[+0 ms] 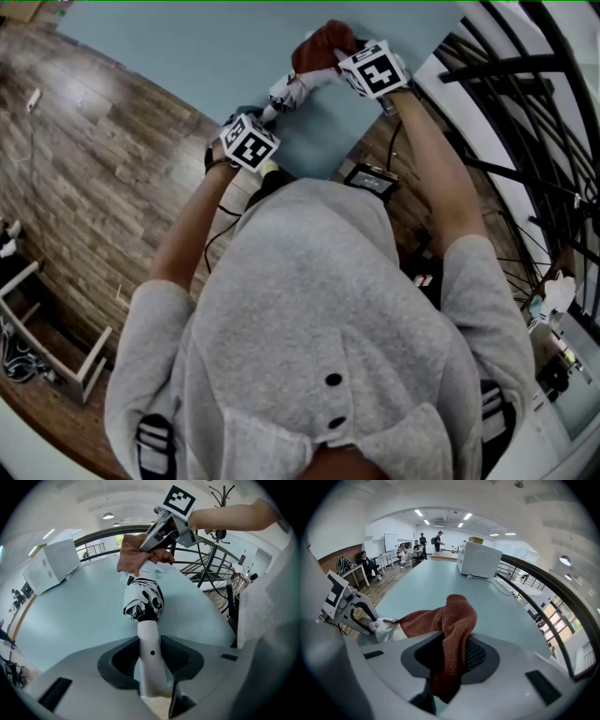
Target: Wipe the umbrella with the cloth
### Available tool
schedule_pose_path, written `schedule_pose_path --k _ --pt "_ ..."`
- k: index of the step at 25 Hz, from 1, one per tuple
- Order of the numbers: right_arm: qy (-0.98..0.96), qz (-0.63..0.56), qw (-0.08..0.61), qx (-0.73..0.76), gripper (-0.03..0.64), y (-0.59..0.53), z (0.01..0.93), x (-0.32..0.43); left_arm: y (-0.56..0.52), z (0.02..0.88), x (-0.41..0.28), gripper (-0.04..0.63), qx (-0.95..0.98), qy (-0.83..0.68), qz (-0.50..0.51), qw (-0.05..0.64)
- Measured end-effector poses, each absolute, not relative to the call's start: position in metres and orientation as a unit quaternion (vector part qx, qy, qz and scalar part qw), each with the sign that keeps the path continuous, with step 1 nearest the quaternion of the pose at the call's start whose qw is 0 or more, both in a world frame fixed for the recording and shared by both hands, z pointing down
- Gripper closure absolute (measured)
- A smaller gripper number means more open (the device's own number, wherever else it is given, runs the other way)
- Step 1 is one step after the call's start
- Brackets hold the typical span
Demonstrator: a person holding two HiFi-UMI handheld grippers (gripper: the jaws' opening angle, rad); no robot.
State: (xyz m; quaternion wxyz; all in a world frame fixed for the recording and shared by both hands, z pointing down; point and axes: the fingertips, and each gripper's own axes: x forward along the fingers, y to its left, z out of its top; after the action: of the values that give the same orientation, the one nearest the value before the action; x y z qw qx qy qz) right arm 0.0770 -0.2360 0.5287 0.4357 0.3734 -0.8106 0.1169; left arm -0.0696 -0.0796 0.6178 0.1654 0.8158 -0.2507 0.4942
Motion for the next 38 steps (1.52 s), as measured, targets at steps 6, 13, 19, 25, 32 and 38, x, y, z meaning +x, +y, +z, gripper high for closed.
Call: schedule_pose_path --k 6,13,19,25,32,38 --pt "-0.778 0.101 0.476 0.398 0.509 -0.254 0.525 0.12 -0.082 0.619 -0.067 0.442 0.815 -0.253 0.497 0.159" --pt "-0.745 0.054 0.517 0.418 0.509 -0.278 0.513 0.149 -0.078 0.619 -0.065 0.442 0.816 -0.249 0.495 0.164" --pt "-0.728 -0.005 0.525 0.44 0.509 -0.314 0.481 0.149 -0.078 0.618 -0.066 0.442 0.816 -0.247 0.495 0.166" --pt "-0.739 -0.058 0.546 0.391 0.509 -0.314 0.487 0.102 -0.078 0.619 -0.065 0.442 0.816 -0.247 0.495 0.167" --pt "-0.775 -0.014 0.594 0.214 0.509 -0.26 0.542 0.028 -0.08 0.618 -0.066 0.443 0.816 -0.247 0.494 0.172" --pt "-0.765 0.067 0.617 0.175 0.511 -0.24 0.557 0.017 -0.08 0.617 -0.063 0.443 0.816 -0.249 0.493 0.173"
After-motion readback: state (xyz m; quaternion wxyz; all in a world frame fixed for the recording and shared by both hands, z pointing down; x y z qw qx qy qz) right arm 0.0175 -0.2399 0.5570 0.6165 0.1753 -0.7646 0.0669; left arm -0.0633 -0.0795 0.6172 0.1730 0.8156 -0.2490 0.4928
